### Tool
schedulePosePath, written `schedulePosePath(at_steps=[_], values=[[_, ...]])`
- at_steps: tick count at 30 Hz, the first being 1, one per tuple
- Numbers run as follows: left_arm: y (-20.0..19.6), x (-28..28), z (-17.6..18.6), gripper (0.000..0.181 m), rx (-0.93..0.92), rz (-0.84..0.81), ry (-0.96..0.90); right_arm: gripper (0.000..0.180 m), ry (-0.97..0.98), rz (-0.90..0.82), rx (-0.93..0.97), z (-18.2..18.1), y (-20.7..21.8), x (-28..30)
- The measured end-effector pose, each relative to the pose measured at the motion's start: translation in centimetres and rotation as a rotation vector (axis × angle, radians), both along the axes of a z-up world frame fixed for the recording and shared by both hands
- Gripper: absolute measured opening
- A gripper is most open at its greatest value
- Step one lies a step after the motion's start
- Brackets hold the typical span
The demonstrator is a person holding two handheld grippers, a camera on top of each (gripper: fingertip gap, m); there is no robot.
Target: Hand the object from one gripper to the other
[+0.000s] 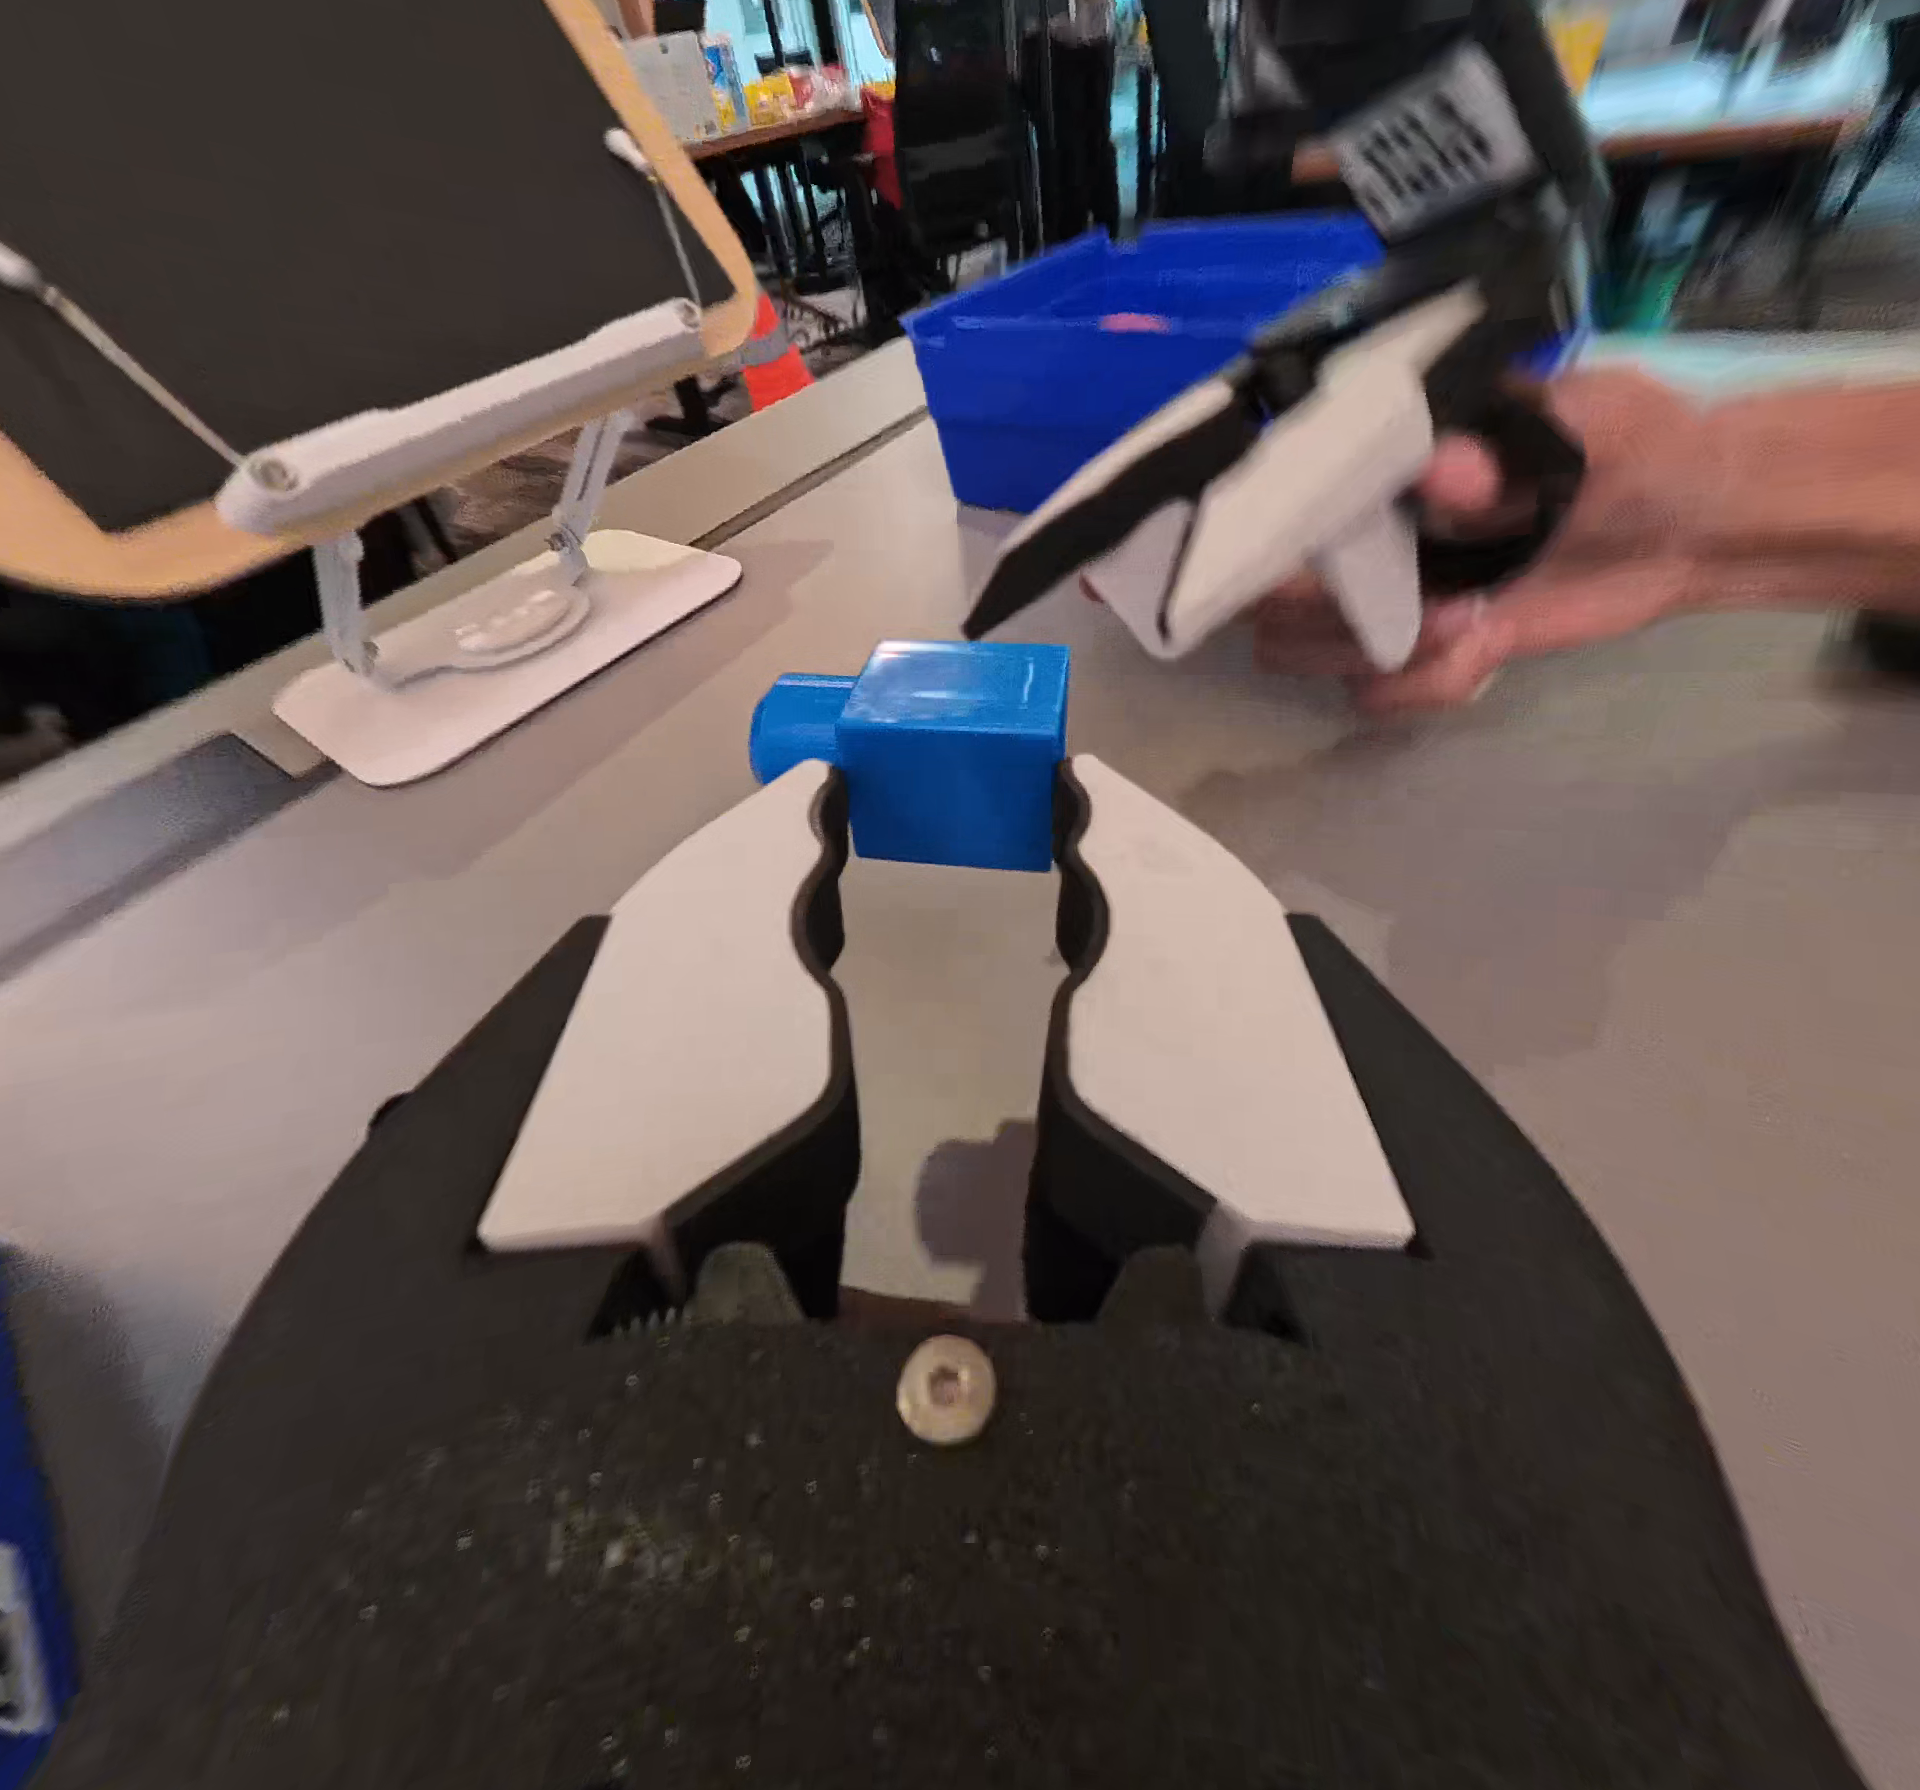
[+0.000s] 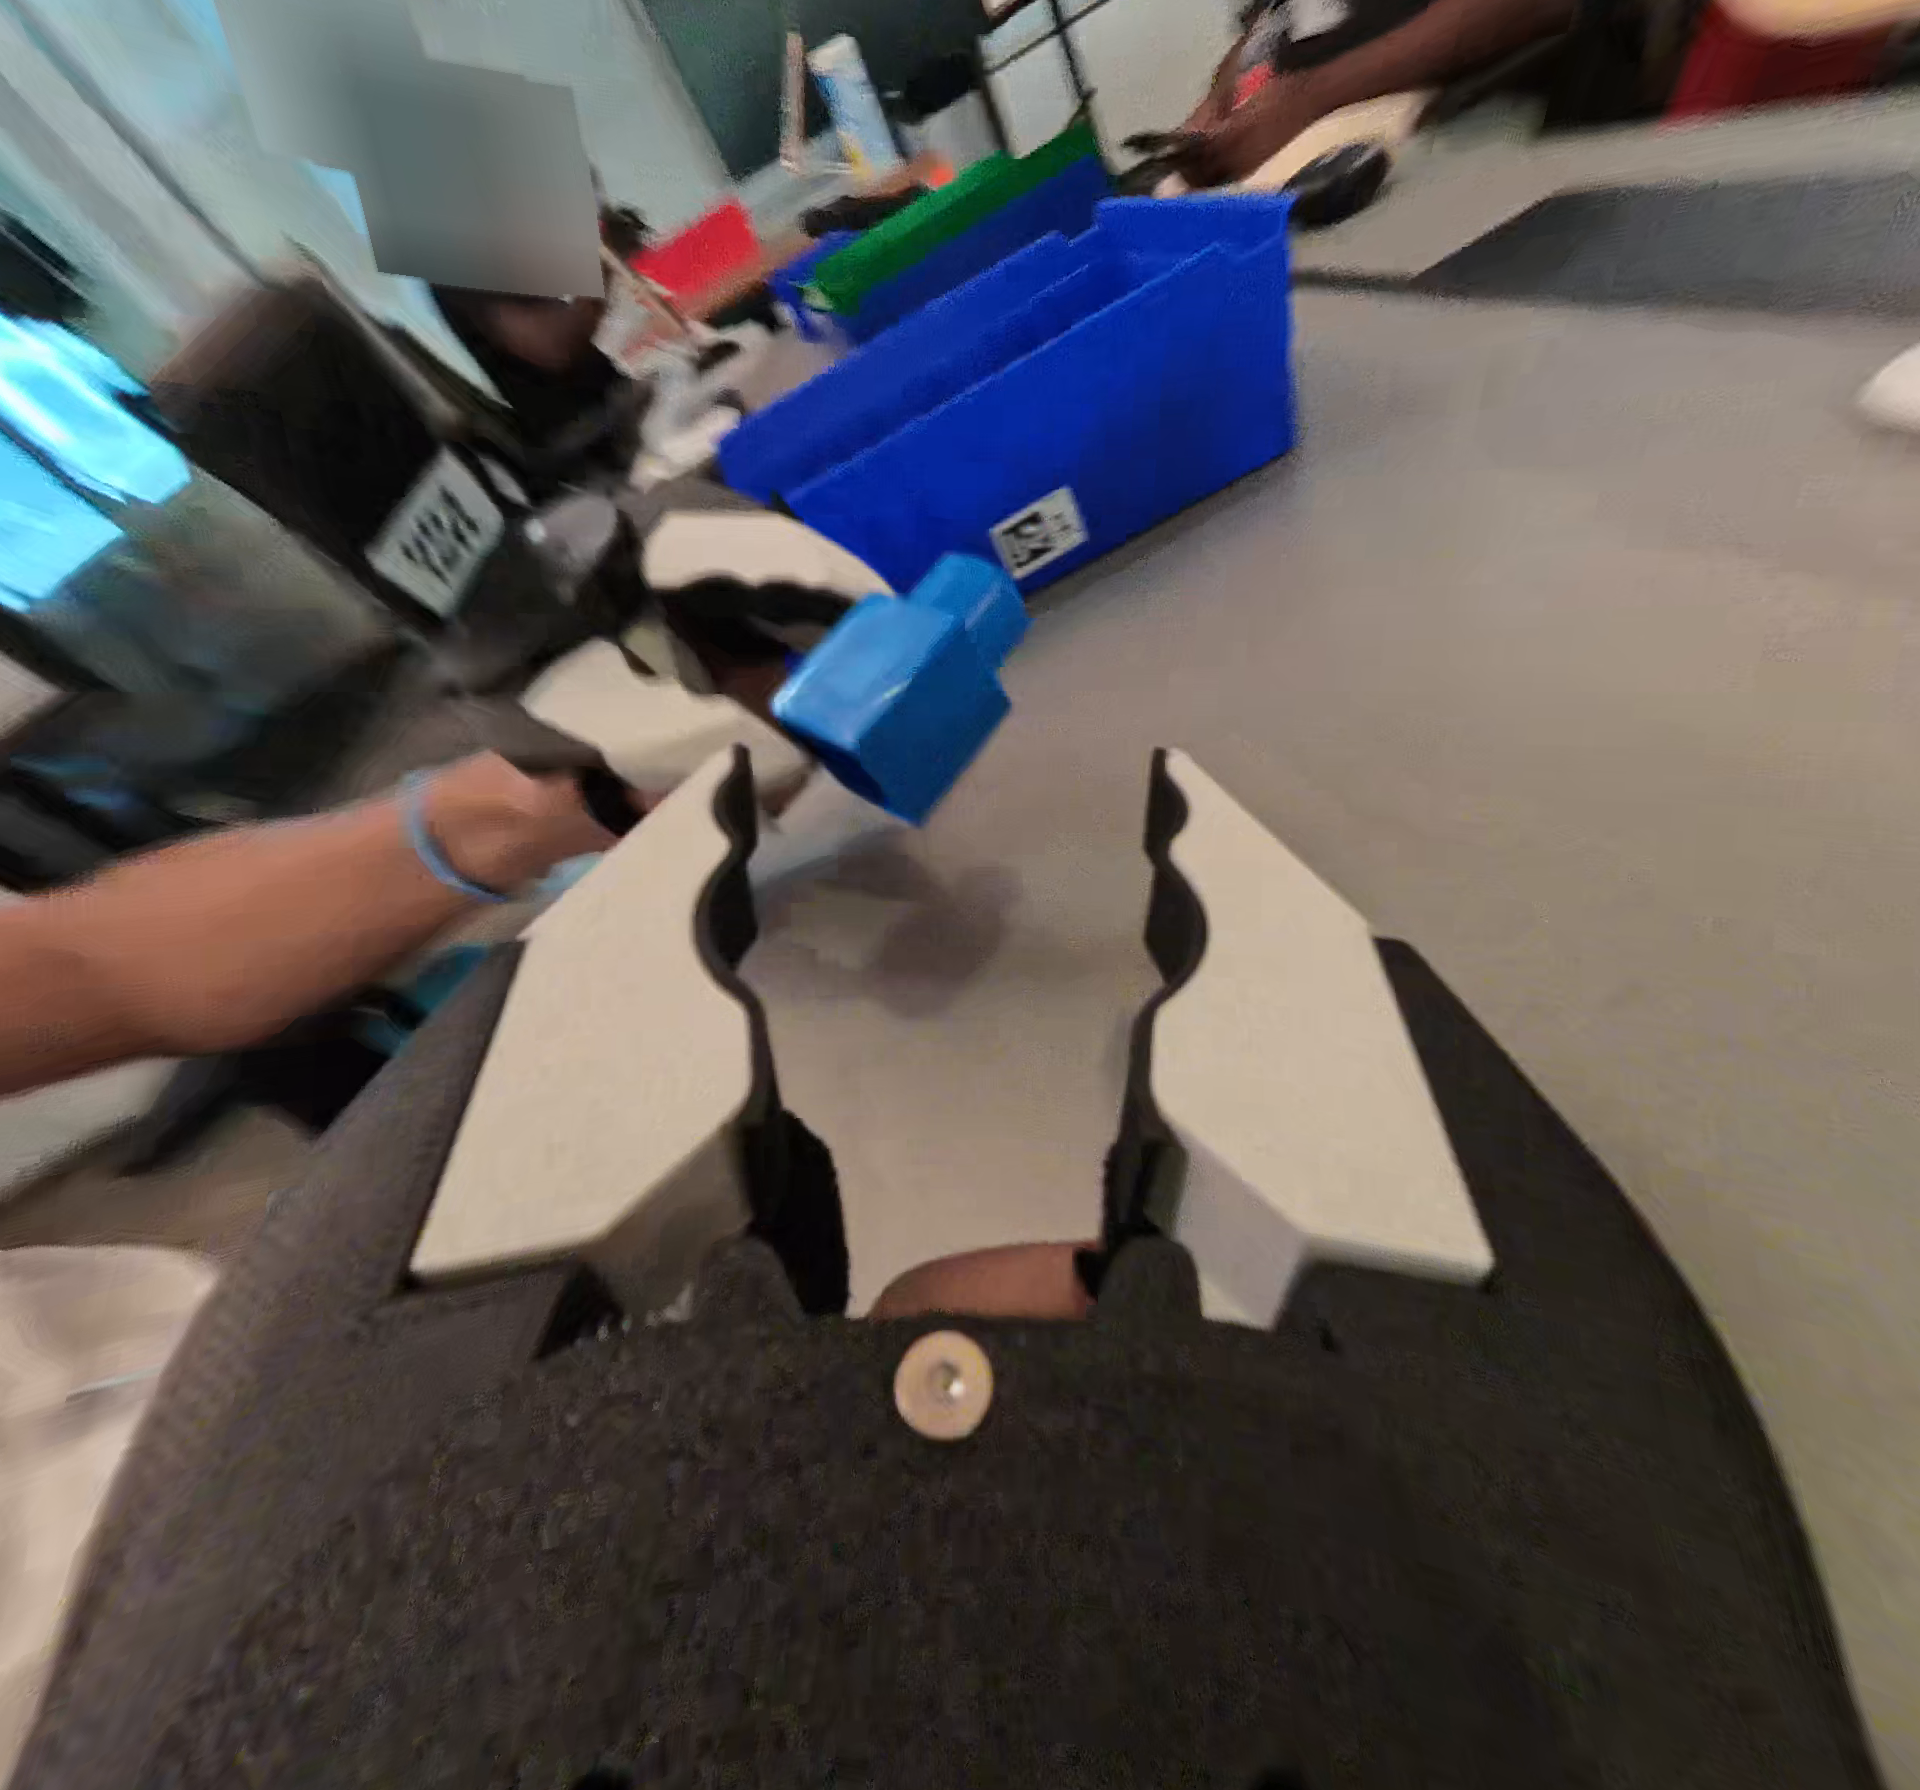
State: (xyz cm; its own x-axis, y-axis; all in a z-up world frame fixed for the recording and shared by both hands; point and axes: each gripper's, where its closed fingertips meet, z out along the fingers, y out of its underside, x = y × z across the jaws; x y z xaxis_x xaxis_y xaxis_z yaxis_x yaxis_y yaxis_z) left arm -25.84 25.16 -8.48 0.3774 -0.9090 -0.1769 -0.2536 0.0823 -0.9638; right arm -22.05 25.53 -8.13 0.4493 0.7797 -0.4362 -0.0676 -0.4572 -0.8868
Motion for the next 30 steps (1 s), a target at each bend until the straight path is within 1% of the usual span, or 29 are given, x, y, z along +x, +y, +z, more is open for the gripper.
schedulePosePath(at_steps=[2, 3, 6, 10, 13, 15, 17, 20, 24, 26, 27, 29, 30], values=[[-0.4, 0.6, -1.2, 0.037, 0.137, 0.022, 0.137, 0.077, 0.042, 0.048, -0.119, -0.4, -0.1, 0.0], [-0.5, 0.9, -1.8, 0.037, 0.208, 0.033, 0.208, 0.077, 0.028, 0.044, -0.136, -0.8, 0.0, 0.0], [-0.3, 1.3, -3.2, 0.037, 0.41, 0.087, 0.408, 0.069, -0.094, 0.004, -0.123, -2.5, 0.2, -0.6], [-0.4, 2.0, -3.6, 0.037, 0.538, 0.114, 0.506, 0.056, -0.237, -0.028, -0.092, -4.4, 0.1, -1.9], [-0.1, 1.9, -4.0, 0.037, 0.591, 0.157, 0.568, 0.044, -0.309, -0.085, -0.056, -4.7, 0.5, -2.0], [0.0, 1.8, -4.2, 0.037, 0.563, 0.178, 0.559, 0.036, -0.336, -0.101, -0.046, -4.9, 0.5, -2.0], [0.0, 1.9, -4.4, 0.037, 0.521, 0.184, 0.552, 0.035, -0.336, -0.106, -0.05, -5.0, 0.6, -1.8], [-0.1, 1.9, -4.0, 0.027, 0.509, 0.19, 0.527, 0.035, -0.373, -0.18, -0.027, -5.0, 1.8, 0.0], [0.0, 1.7, -4.2, 0.028, 0.441, 0.189, 0.497, 0.034, -0.484, -0.305, 0.079, -5.1, 3.7, 3.7], [0.1, 1.5, -4.3, 0.027, 0.382, 0.191, 0.474, 0.034, -0.503, -0.324, 0.151, -4.5, 4.1, 4.7], [0.2, 1.5, -4.3, 0.027, 0.338, 0.188, 0.449, 0.035, -0.425, -0.278, 0.134, -4.0, 3.7, 4.1], [-0.1, 1.7, -4.1, 0.028, 0.252, 0.154, 0.371, 0.035, -0.146, -0.174, -0.022, -2.6, 2.7, 2.6], [-0.5, 1.9, -3.8, 0.033, 0.216, 0.118, 0.329, 0.035, -0.014, -0.129, -0.102, -2.0, 2.3, 2.2]])
